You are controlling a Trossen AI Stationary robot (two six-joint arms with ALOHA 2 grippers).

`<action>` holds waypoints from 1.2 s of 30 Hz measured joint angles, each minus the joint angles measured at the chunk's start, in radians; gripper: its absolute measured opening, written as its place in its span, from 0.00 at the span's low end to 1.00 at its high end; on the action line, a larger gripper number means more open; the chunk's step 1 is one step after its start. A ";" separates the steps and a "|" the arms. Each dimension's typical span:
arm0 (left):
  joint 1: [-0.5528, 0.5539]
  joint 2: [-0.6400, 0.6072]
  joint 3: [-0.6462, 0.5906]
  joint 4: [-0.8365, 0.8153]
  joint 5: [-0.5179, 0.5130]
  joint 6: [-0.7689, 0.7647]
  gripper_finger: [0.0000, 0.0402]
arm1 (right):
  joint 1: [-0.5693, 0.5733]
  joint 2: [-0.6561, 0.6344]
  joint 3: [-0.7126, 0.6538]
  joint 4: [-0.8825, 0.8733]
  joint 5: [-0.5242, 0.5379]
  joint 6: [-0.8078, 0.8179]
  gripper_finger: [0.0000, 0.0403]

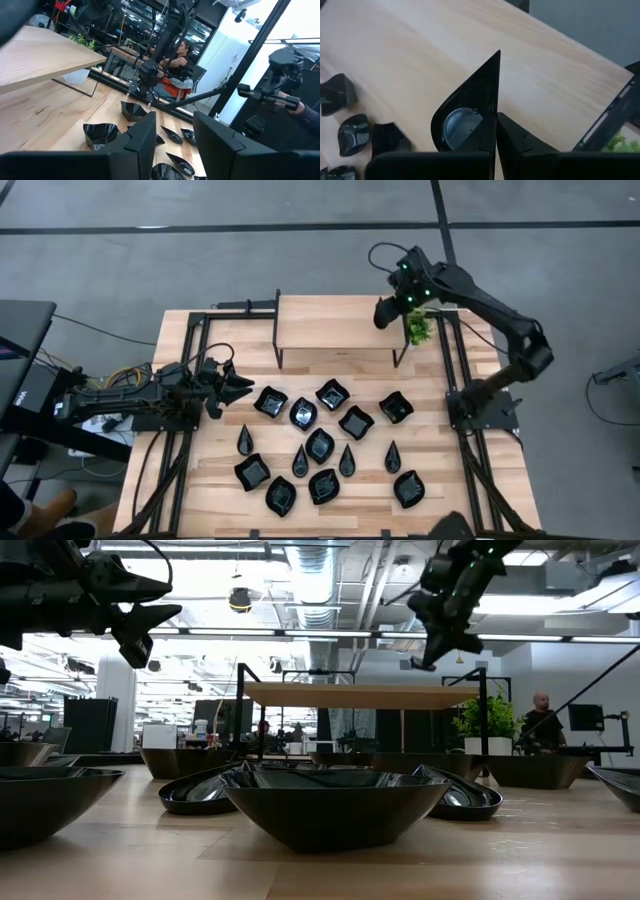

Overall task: Pick & Place Mini shaped plates
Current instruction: Put the black drop shaped plate on the shelf

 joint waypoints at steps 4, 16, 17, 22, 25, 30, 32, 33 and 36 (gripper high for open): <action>0.000 0.000 0.000 0.000 0.000 -0.003 0.33 | -0.025 0.049 0.031 -0.040 -0.003 -0.001 0.00; 0.000 0.000 0.000 0.000 0.000 0.000 0.33 | -0.027 0.123 0.039 -0.094 0.000 0.008 0.00; 0.000 0.000 0.000 0.000 0.000 0.000 0.33 | -0.029 0.128 0.039 -0.091 0.000 0.014 0.00; 0.000 0.000 0.000 0.001 0.000 -0.002 0.33 | -0.031 0.139 0.039 -0.079 0.000 0.026 0.00; 0.000 0.000 0.000 0.001 0.000 -0.002 0.33 | -0.031 0.139 0.039 -0.079 0.002 0.026 0.00; 0.000 0.000 0.000 0.002 0.000 -0.002 0.33 | -0.032 0.139 0.039 -0.079 0.002 0.019 0.01; 0.000 0.000 0.000 0.003 0.000 -0.002 0.33 | -0.032 0.139 0.039 -0.079 0.003 0.011 0.03; 0.000 0.000 0.000 0.003 0.000 -0.002 0.33 | -0.032 0.139 0.039 -0.078 0.003 0.010 0.05; 0.000 0.000 0.000 0.003 0.000 0.000 0.33 | -0.032 0.139 0.039 -0.077 0.003 0.008 0.10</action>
